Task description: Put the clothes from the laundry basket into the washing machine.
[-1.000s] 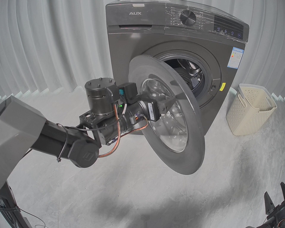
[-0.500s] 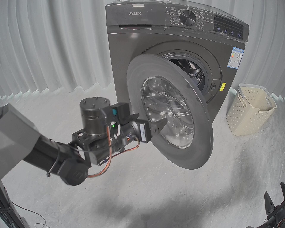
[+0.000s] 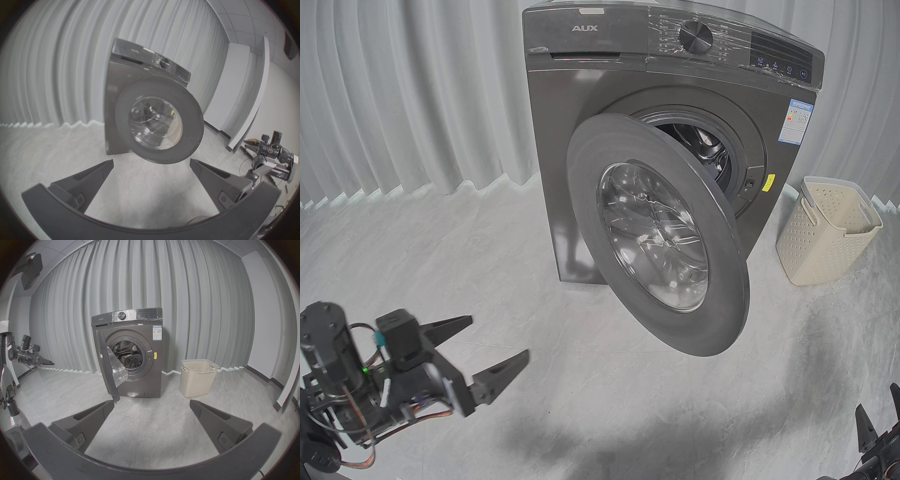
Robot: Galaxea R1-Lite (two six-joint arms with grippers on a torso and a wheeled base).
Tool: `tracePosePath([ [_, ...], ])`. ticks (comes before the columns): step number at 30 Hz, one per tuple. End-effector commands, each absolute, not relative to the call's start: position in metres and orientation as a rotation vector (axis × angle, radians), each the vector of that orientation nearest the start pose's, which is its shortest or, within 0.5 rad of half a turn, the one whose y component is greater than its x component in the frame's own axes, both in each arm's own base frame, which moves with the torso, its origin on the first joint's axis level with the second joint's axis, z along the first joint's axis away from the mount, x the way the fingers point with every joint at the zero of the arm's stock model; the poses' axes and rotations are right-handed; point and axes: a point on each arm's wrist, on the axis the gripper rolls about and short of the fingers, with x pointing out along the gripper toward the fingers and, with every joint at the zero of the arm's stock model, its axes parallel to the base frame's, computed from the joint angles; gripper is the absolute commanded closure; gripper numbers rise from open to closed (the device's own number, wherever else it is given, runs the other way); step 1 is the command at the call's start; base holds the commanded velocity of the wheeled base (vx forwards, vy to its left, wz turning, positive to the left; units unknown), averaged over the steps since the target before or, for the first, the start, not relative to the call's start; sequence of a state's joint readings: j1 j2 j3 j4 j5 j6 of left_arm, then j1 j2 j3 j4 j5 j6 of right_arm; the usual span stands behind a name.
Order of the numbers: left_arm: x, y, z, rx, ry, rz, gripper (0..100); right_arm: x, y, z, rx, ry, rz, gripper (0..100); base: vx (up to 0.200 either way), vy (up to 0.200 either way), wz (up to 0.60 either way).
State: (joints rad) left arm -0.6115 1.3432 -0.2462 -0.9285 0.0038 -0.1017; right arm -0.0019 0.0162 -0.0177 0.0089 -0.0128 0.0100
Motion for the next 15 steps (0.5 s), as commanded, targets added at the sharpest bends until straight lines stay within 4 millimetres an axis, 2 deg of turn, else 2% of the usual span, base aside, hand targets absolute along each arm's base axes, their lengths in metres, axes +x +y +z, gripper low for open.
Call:
tracePosePath([
  [1, 0.063, -0.024, 0.141, -0.016, 0.01, -0.324, 0, -0.023, 0.0, 0.075, 0.008, 0.009, -0.012, 0, 0.0, 0.0, 0.0],
  [3, 0.051, -0.016, 0.139, -0.012, -0.012, -0.269, 0, -0.023, 0.0, 0.075, 0.012, 0.006, -0.009, 0, 0.0, 0.0, 0.0],
  [4, 0.051, -0.016, 0.139, -0.012, -0.012, -0.269, 0, -0.023, 0.0, 0.075, 0.012, 0.006, -0.009, 0, 0.0, 0.0, 0.0],
  [5, 0.038, -0.008, 0.134, 0.003, -0.026, -0.189, 0, -0.024, 0.0, 0.081, 0.02, -0.028, -0.003, 0, 0.0, 0.0, 0.0],
  [7, 0.025, -0.004, 0.129, 0.005, -0.046, -0.138, 0, -0.033, 0.0, 0.111, 0.033, -0.179, 0.008, 0, 0.0, 0.0, 0.0],
  [8, 0.016, -0.001, 0.124, 0.002, -0.062, -0.118, 0, -0.033, 0.0, 0.111, 0.033, -0.179, 0.008, 0, 0.0, 0.0, 0.0],
  [9, 0.009, 0.0, 0.119, 0.004, -0.063, -0.11, 0, -0.039, 0.0, 0.15, 0.052, -0.263, 0.035, 0, 0.0, 0.0, 0.0],
  [11, 0.004, 0.0, 0.113, 0.012, -0.053, -0.115, 0, -0.033, 0.001, 0.159, 0.05, -0.217, 0.078, 0, 0.0, 0.0, 0.0],
  [12, -0.005, 0.001, 0.1, 0.037, -0.016, -0.127, 0, -0.017, 0.002, 0.165, 0.046, -0.126, 0.215, 0, 0.0, 0.0, 0.0],
  [15, -0.016, 0.001, 0.085, 0.043, 0.007, -0.1, 0, 0.013, 0.008, 0.17, 0.044, 0.041, 0.423, 0, 0.0, 0.0, 0.0],
])
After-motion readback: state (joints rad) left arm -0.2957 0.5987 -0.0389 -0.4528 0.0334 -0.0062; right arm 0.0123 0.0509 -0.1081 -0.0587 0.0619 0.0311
